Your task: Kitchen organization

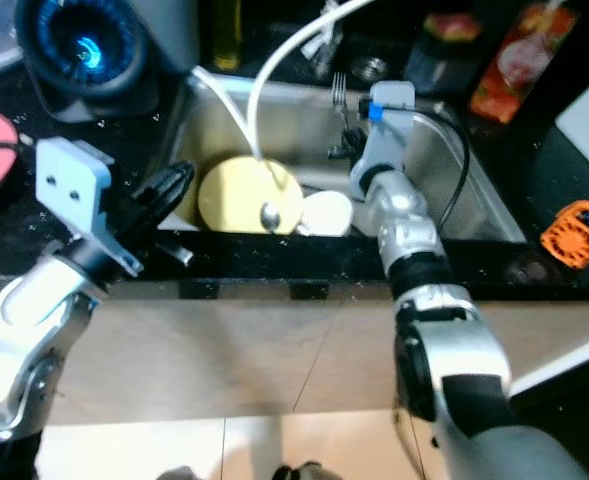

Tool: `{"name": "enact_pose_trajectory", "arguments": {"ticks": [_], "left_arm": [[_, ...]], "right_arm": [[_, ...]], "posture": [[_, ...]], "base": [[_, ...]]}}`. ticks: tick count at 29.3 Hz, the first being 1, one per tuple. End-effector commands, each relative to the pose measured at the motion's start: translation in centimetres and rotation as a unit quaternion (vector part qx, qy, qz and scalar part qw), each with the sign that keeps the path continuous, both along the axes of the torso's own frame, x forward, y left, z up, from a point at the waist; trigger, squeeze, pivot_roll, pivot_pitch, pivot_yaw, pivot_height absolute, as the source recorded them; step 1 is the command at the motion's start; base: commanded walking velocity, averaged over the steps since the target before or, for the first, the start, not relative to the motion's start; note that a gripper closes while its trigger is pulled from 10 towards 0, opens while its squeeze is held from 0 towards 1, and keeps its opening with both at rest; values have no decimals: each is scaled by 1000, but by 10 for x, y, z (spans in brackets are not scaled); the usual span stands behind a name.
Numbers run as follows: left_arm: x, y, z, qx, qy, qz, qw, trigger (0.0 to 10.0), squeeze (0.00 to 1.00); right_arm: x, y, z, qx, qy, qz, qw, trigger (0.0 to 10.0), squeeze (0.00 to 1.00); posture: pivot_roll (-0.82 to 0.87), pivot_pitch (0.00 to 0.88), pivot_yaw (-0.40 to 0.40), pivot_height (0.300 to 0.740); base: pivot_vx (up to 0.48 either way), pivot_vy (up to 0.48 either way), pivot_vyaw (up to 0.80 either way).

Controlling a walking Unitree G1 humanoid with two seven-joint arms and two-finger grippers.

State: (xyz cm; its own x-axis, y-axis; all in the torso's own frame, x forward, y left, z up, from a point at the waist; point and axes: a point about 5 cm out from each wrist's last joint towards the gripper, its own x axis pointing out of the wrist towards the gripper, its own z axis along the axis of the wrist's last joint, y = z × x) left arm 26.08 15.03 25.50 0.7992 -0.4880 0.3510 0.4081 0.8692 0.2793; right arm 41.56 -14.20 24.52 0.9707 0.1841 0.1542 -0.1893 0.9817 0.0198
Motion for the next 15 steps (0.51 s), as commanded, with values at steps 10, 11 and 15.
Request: {"name": "enact_pose_trajectory", "arguments": {"ticks": [10, 11, 15], "left_arm": [[-5, 5, -2, 4, 8, 19, 1000, 10000, 0], [-6, 6, -2, 4, 8, 20, 1000, 10000, 0], [-8, 5, -2, 2, 8, 20, 1000, 10000, 0]], "right_arm": [[2, 29, 13, -62, -12, 39, 997, 10000, 0], [2, 30, 13, -60, -12, 41, 997, 10000, 0], [1, 33, 10, -61, -8, 47, 997, 10000, 0]], "posture": [[249, 146, -186, 740], [250, 149, -188, 740], [249, 154, -187, 740]], "base": [[0, 0, 0], [0, 0, 0], [0, 0, 0]]}}
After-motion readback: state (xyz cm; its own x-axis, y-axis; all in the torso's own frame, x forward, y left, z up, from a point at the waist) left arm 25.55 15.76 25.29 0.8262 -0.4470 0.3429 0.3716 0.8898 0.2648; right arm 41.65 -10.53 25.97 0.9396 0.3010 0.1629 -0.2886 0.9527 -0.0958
